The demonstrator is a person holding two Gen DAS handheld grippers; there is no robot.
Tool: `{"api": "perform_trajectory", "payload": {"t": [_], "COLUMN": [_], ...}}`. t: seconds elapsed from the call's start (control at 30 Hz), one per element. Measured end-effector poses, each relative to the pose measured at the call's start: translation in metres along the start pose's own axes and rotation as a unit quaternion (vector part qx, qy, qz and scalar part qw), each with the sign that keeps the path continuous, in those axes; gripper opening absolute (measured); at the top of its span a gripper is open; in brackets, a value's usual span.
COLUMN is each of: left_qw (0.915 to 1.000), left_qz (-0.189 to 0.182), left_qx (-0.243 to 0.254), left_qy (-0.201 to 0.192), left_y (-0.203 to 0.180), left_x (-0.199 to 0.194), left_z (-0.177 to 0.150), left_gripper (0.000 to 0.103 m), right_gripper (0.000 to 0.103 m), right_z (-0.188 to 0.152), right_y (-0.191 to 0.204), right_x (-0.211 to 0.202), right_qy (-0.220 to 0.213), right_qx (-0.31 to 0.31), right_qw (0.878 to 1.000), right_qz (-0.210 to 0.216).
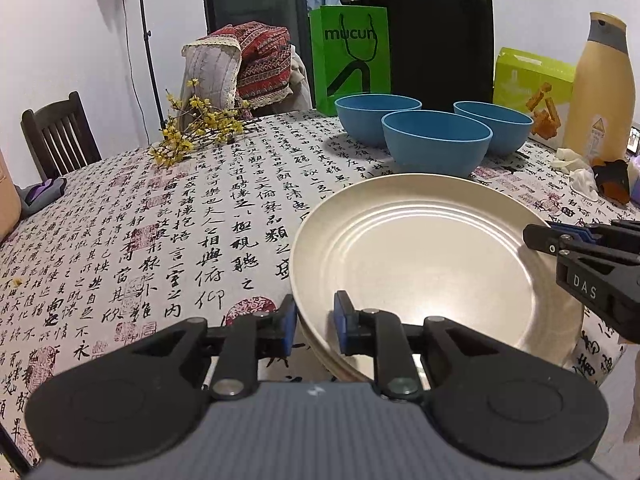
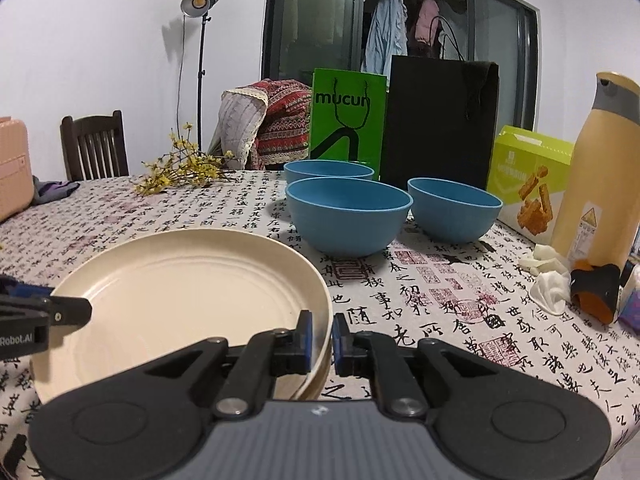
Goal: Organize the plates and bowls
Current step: 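Lower the cream plate with both grippers onto the stacked cream plates, then open both grippers to release the cream plate onto the stack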
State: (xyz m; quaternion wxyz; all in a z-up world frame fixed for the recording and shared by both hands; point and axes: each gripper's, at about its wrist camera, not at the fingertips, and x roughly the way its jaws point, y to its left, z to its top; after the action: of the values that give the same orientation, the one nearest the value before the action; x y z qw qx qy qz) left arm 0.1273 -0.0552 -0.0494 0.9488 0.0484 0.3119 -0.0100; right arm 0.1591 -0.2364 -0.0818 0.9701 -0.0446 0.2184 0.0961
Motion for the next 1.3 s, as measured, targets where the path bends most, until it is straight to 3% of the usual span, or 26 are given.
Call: {"api": "perform_trajectory", "payload": {"t": [0.43, 0.53, 0.6, 0.67, 0.73, 0.77, 0.8, 0.83, 0.9, 1.3], "left_qw": [0.9998, 0.9999, 0.9996, 0.9989, 0.9975, 0.9965, 0.9953, 0.9936, 0.9916, 0.9851], "left_qz": [0.008, -0.008, -0.012, -0.008, -0.006, -0.004, -0.003, -0.002, -0.004, 0.027], "left_qx": [0.015, -0.002, -0.007, -0.009, -0.017, -0.023, -0.032, -0.042, -0.056, -0.102], "left_qy": [-0.005, -0.007, -0.023, -0.045, -0.068, -0.08, -0.092, -0.104, -0.117, -0.136], "left_y": [-0.003, 0.002, 0.006, 0.009, 0.015, 0.019, 0.023, 0.029, 0.038, 0.089], "left_x": [0.006, 0.005, 0.002, -0.004, -0.01, -0.013, -0.015, -0.017, -0.019, 0.007], "left_z": [-0.002, -0.001, 0.0, 0.001, 0.003, 0.004, 0.005, 0.005, 0.006, 0.002], "left_gripper": [0.022, 0.031, 0.046, 0.058, 0.078, 0.09, 0.102, 0.103, 0.103, 0.103], "right_gripper": [0.011, 0.012, 0.012, 0.02, 0.051, 0.061, 0.076, 0.09, 0.103, 0.103], "right_z": [-0.004, -0.003, -0.001, 0.002, 0.004, 0.006, 0.007, 0.008, 0.01, 0.012], "right_y": [0.001, -0.003, -0.007, -0.01, -0.013, -0.017, -0.02, -0.024, -0.031, -0.053], "right_x": [0.005, 0.004, 0.0, -0.004, -0.007, -0.007, -0.007, -0.005, 0.0, 0.043], "right_qy": [0.001, -0.002, -0.015, -0.034, -0.051, -0.058, -0.063, -0.066, -0.069, -0.086], "right_qx": [-0.01, 0.001, 0.012, 0.014, 0.019, 0.026, 0.034, 0.043, 0.059, 0.1], "right_qw": [1.0, 1.0, 1.0, 0.999, 0.998, 0.997, 0.996, 0.995, 0.993, 0.988], "right_qz": [-0.002, 0.009, 0.022, 0.028, 0.031, 0.036, 0.044, 0.055, 0.074, 0.082]}}
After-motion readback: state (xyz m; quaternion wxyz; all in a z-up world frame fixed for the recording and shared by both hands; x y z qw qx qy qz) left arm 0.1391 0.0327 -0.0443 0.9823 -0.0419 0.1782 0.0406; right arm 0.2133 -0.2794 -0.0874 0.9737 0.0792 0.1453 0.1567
